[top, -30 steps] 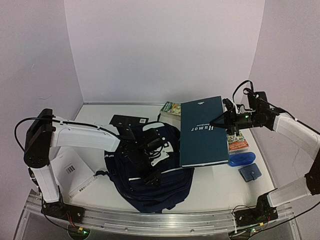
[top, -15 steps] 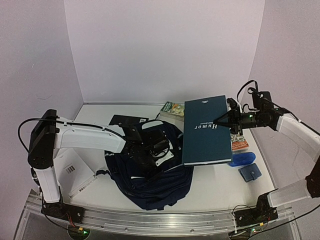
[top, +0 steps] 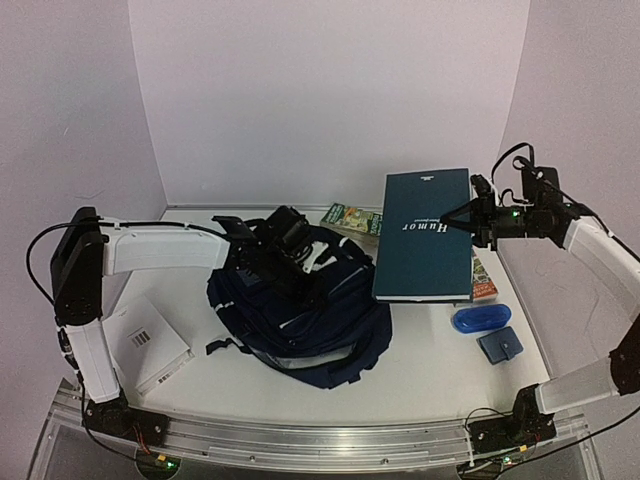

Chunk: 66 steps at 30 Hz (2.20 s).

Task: Pack the student bag
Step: Place the book in the student bag.

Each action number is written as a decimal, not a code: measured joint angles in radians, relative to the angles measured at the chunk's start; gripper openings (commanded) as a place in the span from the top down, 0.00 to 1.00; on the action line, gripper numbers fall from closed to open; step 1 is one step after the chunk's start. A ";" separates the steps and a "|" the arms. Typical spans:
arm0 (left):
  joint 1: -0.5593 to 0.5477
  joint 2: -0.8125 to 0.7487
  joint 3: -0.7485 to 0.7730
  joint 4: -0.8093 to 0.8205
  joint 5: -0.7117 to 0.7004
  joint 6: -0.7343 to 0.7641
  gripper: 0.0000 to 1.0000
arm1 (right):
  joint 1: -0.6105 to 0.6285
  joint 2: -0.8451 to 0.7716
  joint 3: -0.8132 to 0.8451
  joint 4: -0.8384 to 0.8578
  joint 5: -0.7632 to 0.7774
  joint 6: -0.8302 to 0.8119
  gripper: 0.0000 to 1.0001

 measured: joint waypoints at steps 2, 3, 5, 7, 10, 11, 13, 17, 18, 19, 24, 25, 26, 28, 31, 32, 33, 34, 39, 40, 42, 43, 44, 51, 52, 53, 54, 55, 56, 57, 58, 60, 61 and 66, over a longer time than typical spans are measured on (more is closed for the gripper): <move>0.037 0.000 0.034 0.017 0.000 -0.027 1.00 | 0.000 -0.001 -0.011 0.005 -0.014 0.002 1.00; 0.050 0.000 0.052 0.022 0.000 -0.038 1.00 | 0.000 -0.004 -0.025 0.006 -0.024 0.003 1.00; 0.067 0.000 0.090 0.032 -0.001 -0.056 1.00 | 0.000 -0.010 -0.060 0.006 -0.045 0.003 1.00; 0.079 0.000 0.120 0.038 0.000 -0.074 1.00 | 0.000 -0.017 -0.101 0.002 -0.069 0.003 1.00; 0.101 -0.005 0.136 0.049 0.014 -0.100 1.00 | 0.000 -0.028 -0.161 -0.004 -0.107 0.000 1.00; 0.109 -0.008 0.136 0.050 0.022 -0.106 1.00 | 0.000 -0.032 -0.177 -0.005 -0.117 -0.002 1.00; 0.127 -0.018 0.136 0.049 0.039 -0.115 1.00 | 0.000 -0.041 -0.208 -0.006 -0.133 -0.008 1.00; 0.157 -0.047 0.136 0.047 0.065 -0.121 1.00 | 0.000 -0.045 -0.251 -0.002 -0.153 -0.020 1.00; 0.162 -0.054 0.139 0.043 0.068 -0.121 1.00 | 0.000 -0.044 -0.258 0.000 -0.155 -0.024 1.00; 0.166 -0.061 0.141 0.038 0.071 -0.121 1.00 | 0.000 -0.042 -0.263 0.000 -0.157 -0.027 1.00; 0.174 -0.077 0.165 0.015 0.063 -0.122 1.00 | 0.009 0.020 -0.267 0.017 -0.195 -0.044 1.00; 0.176 -0.078 0.168 0.010 0.058 -0.124 1.00 | 0.010 0.034 -0.269 0.021 -0.205 -0.048 1.00; 0.178 -0.078 0.169 0.005 0.054 -0.126 1.00 | 0.010 0.046 -0.271 0.024 -0.215 -0.052 1.00; 0.182 -0.078 0.169 0.000 0.052 -0.131 1.00 | 0.010 0.058 -0.281 0.030 -0.227 -0.055 1.00; 0.192 -0.080 0.169 -0.002 0.052 -0.147 1.00 | 0.011 0.059 -0.311 0.030 -0.234 -0.060 1.00; 0.195 -0.082 0.169 -0.002 0.051 -0.154 1.00 | 0.012 0.059 -0.323 0.028 -0.234 -0.060 1.00; 0.200 -0.085 0.169 -0.001 0.051 -0.159 1.00 | 0.013 0.058 -0.334 0.021 -0.229 -0.059 1.00; 0.207 -0.089 0.169 0.000 0.051 -0.166 1.00 | 0.013 0.056 -0.346 0.011 -0.221 -0.056 1.00; 0.243 -0.108 0.175 0.029 0.058 -0.192 1.00 | 0.021 0.038 -0.376 -0.022 -0.198 -0.050 1.00; 0.247 -0.110 0.175 0.038 0.065 -0.196 1.00 | 0.027 0.039 -0.376 -0.022 -0.195 -0.050 1.00; 0.252 -0.111 0.175 0.053 0.087 -0.205 1.00 | 0.049 0.048 -0.368 -0.024 -0.182 -0.054 1.00; 0.254 -0.111 0.175 0.058 0.098 -0.207 1.00 | 0.065 0.057 -0.360 -0.027 -0.172 -0.058 1.00; 0.255 -0.111 0.175 0.060 0.112 -0.208 1.00 | 0.091 0.077 -0.340 -0.034 -0.160 -0.062 1.00; 0.258 -0.117 0.139 0.103 0.193 -0.219 1.00 | 0.227 0.279 -0.111 0.014 -0.079 -0.037 1.00; 0.258 -0.120 0.130 0.112 0.201 -0.224 1.00 | 0.229 0.298 -0.093 0.053 -0.067 -0.011 1.00; 0.258 -0.121 0.123 0.120 0.209 -0.230 1.00 | 0.234 0.314 -0.082 0.098 -0.053 0.025 1.00; 0.258 -0.121 0.117 0.128 0.217 -0.237 1.00 | 0.239 0.329 -0.078 0.152 -0.038 0.069 1.00; 0.258 -0.121 0.114 0.138 0.224 -0.242 1.00 | 0.244 0.346 -0.077 0.214 -0.021 0.115 1.00; 0.258 -0.121 0.110 0.150 0.230 -0.252 1.00 | 0.251 0.365 -0.075 0.271 -0.004 0.159 1.00; 0.259 -0.121 0.106 0.163 0.237 -0.261 1.00 | 0.260 0.386 -0.074 0.328 0.013 0.203 1.00; 0.260 -0.123 0.102 0.179 0.241 -0.271 1.00 | 0.272 0.407 -0.074 0.389 0.031 0.250 1.00; 0.262 -0.124 0.092 0.209 0.248 -0.290 1.00 | 0.295 0.448 -0.074 0.514 0.067 0.346 1.00; 0.262 -0.124 0.085 0.228 0.254 -0.303 1.00 | 0.306 0.469 -0.077 0.590 0.088 0.400 1.00; 0.262 -0.124 0.058 0.297 0.280 -0.354 1.00 | 0.349 0.539 -0.135 0.930 0.199 0.620 1.00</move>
